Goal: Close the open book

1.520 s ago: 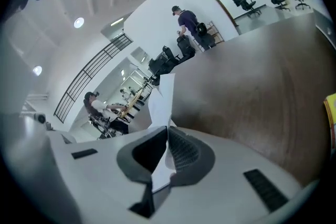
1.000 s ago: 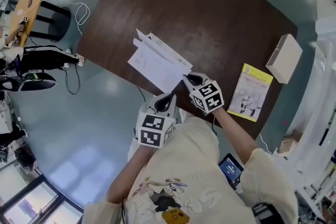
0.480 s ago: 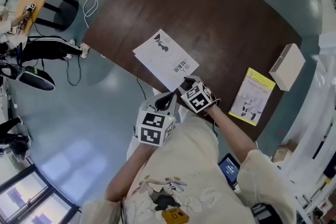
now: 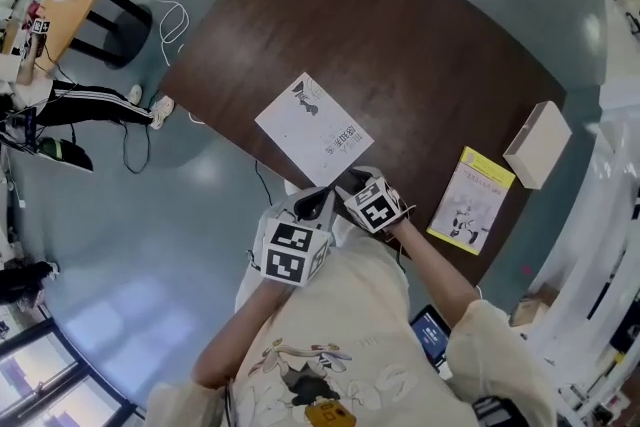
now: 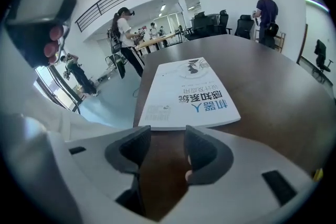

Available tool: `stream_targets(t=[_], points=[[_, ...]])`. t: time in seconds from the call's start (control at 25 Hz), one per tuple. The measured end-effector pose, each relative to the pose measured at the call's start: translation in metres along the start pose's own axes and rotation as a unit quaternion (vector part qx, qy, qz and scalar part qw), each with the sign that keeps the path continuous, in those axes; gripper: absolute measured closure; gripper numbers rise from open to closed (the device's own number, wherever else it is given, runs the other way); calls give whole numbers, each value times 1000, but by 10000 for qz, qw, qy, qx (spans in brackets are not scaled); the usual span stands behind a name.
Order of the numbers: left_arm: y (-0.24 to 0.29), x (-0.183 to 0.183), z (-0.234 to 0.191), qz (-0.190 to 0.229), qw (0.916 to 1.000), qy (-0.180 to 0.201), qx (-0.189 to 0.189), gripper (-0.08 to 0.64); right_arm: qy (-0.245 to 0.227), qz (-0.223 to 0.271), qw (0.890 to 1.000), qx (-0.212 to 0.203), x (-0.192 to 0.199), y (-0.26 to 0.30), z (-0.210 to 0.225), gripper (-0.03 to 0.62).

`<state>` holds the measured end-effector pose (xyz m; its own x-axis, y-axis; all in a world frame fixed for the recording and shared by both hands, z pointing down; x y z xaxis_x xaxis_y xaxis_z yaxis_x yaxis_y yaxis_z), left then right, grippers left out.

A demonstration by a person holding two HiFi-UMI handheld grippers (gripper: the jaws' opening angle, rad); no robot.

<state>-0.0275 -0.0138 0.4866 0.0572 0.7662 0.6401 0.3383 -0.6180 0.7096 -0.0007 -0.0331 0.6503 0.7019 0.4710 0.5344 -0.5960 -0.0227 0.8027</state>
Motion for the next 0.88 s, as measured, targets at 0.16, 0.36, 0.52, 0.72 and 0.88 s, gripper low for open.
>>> stream_targets(t=[0.16, 0.36, 0.52, 0.72, 0.88], points=[[1, -2, 5, 21, 10000, 54, 51, 554, 452, 376, 9980, 229, 0, -32, 17, 414], [-3, 7, 11, -43, 9999, 74, 77, 554, 1167, 1215, 9834, 667, -7, -81, 29, 539], [-4, 15, 19, -53, 9999, 48, 98, 555, 1494, 1832, 9675, 898, -13, -121, 34, 578], [-9, 23, 30, 11, 9999, 141, 92, 555, 1747, 2235, 9538, 990, -6, -160, 21, 586], [-21, 20, 32, 193, 9995, 115, 223, 555, 1660, 2380, 9497, 1177, -9, -180, -2, 586]])
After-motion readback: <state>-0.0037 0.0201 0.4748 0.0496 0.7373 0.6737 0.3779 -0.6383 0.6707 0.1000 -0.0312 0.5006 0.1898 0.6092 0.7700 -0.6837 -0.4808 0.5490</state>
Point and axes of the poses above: the fingertips, and each gripper's own axes: y forward along the fingers, z to its right, x out of its underside, the point moved 1 cm from there along -y, backward along the fingers
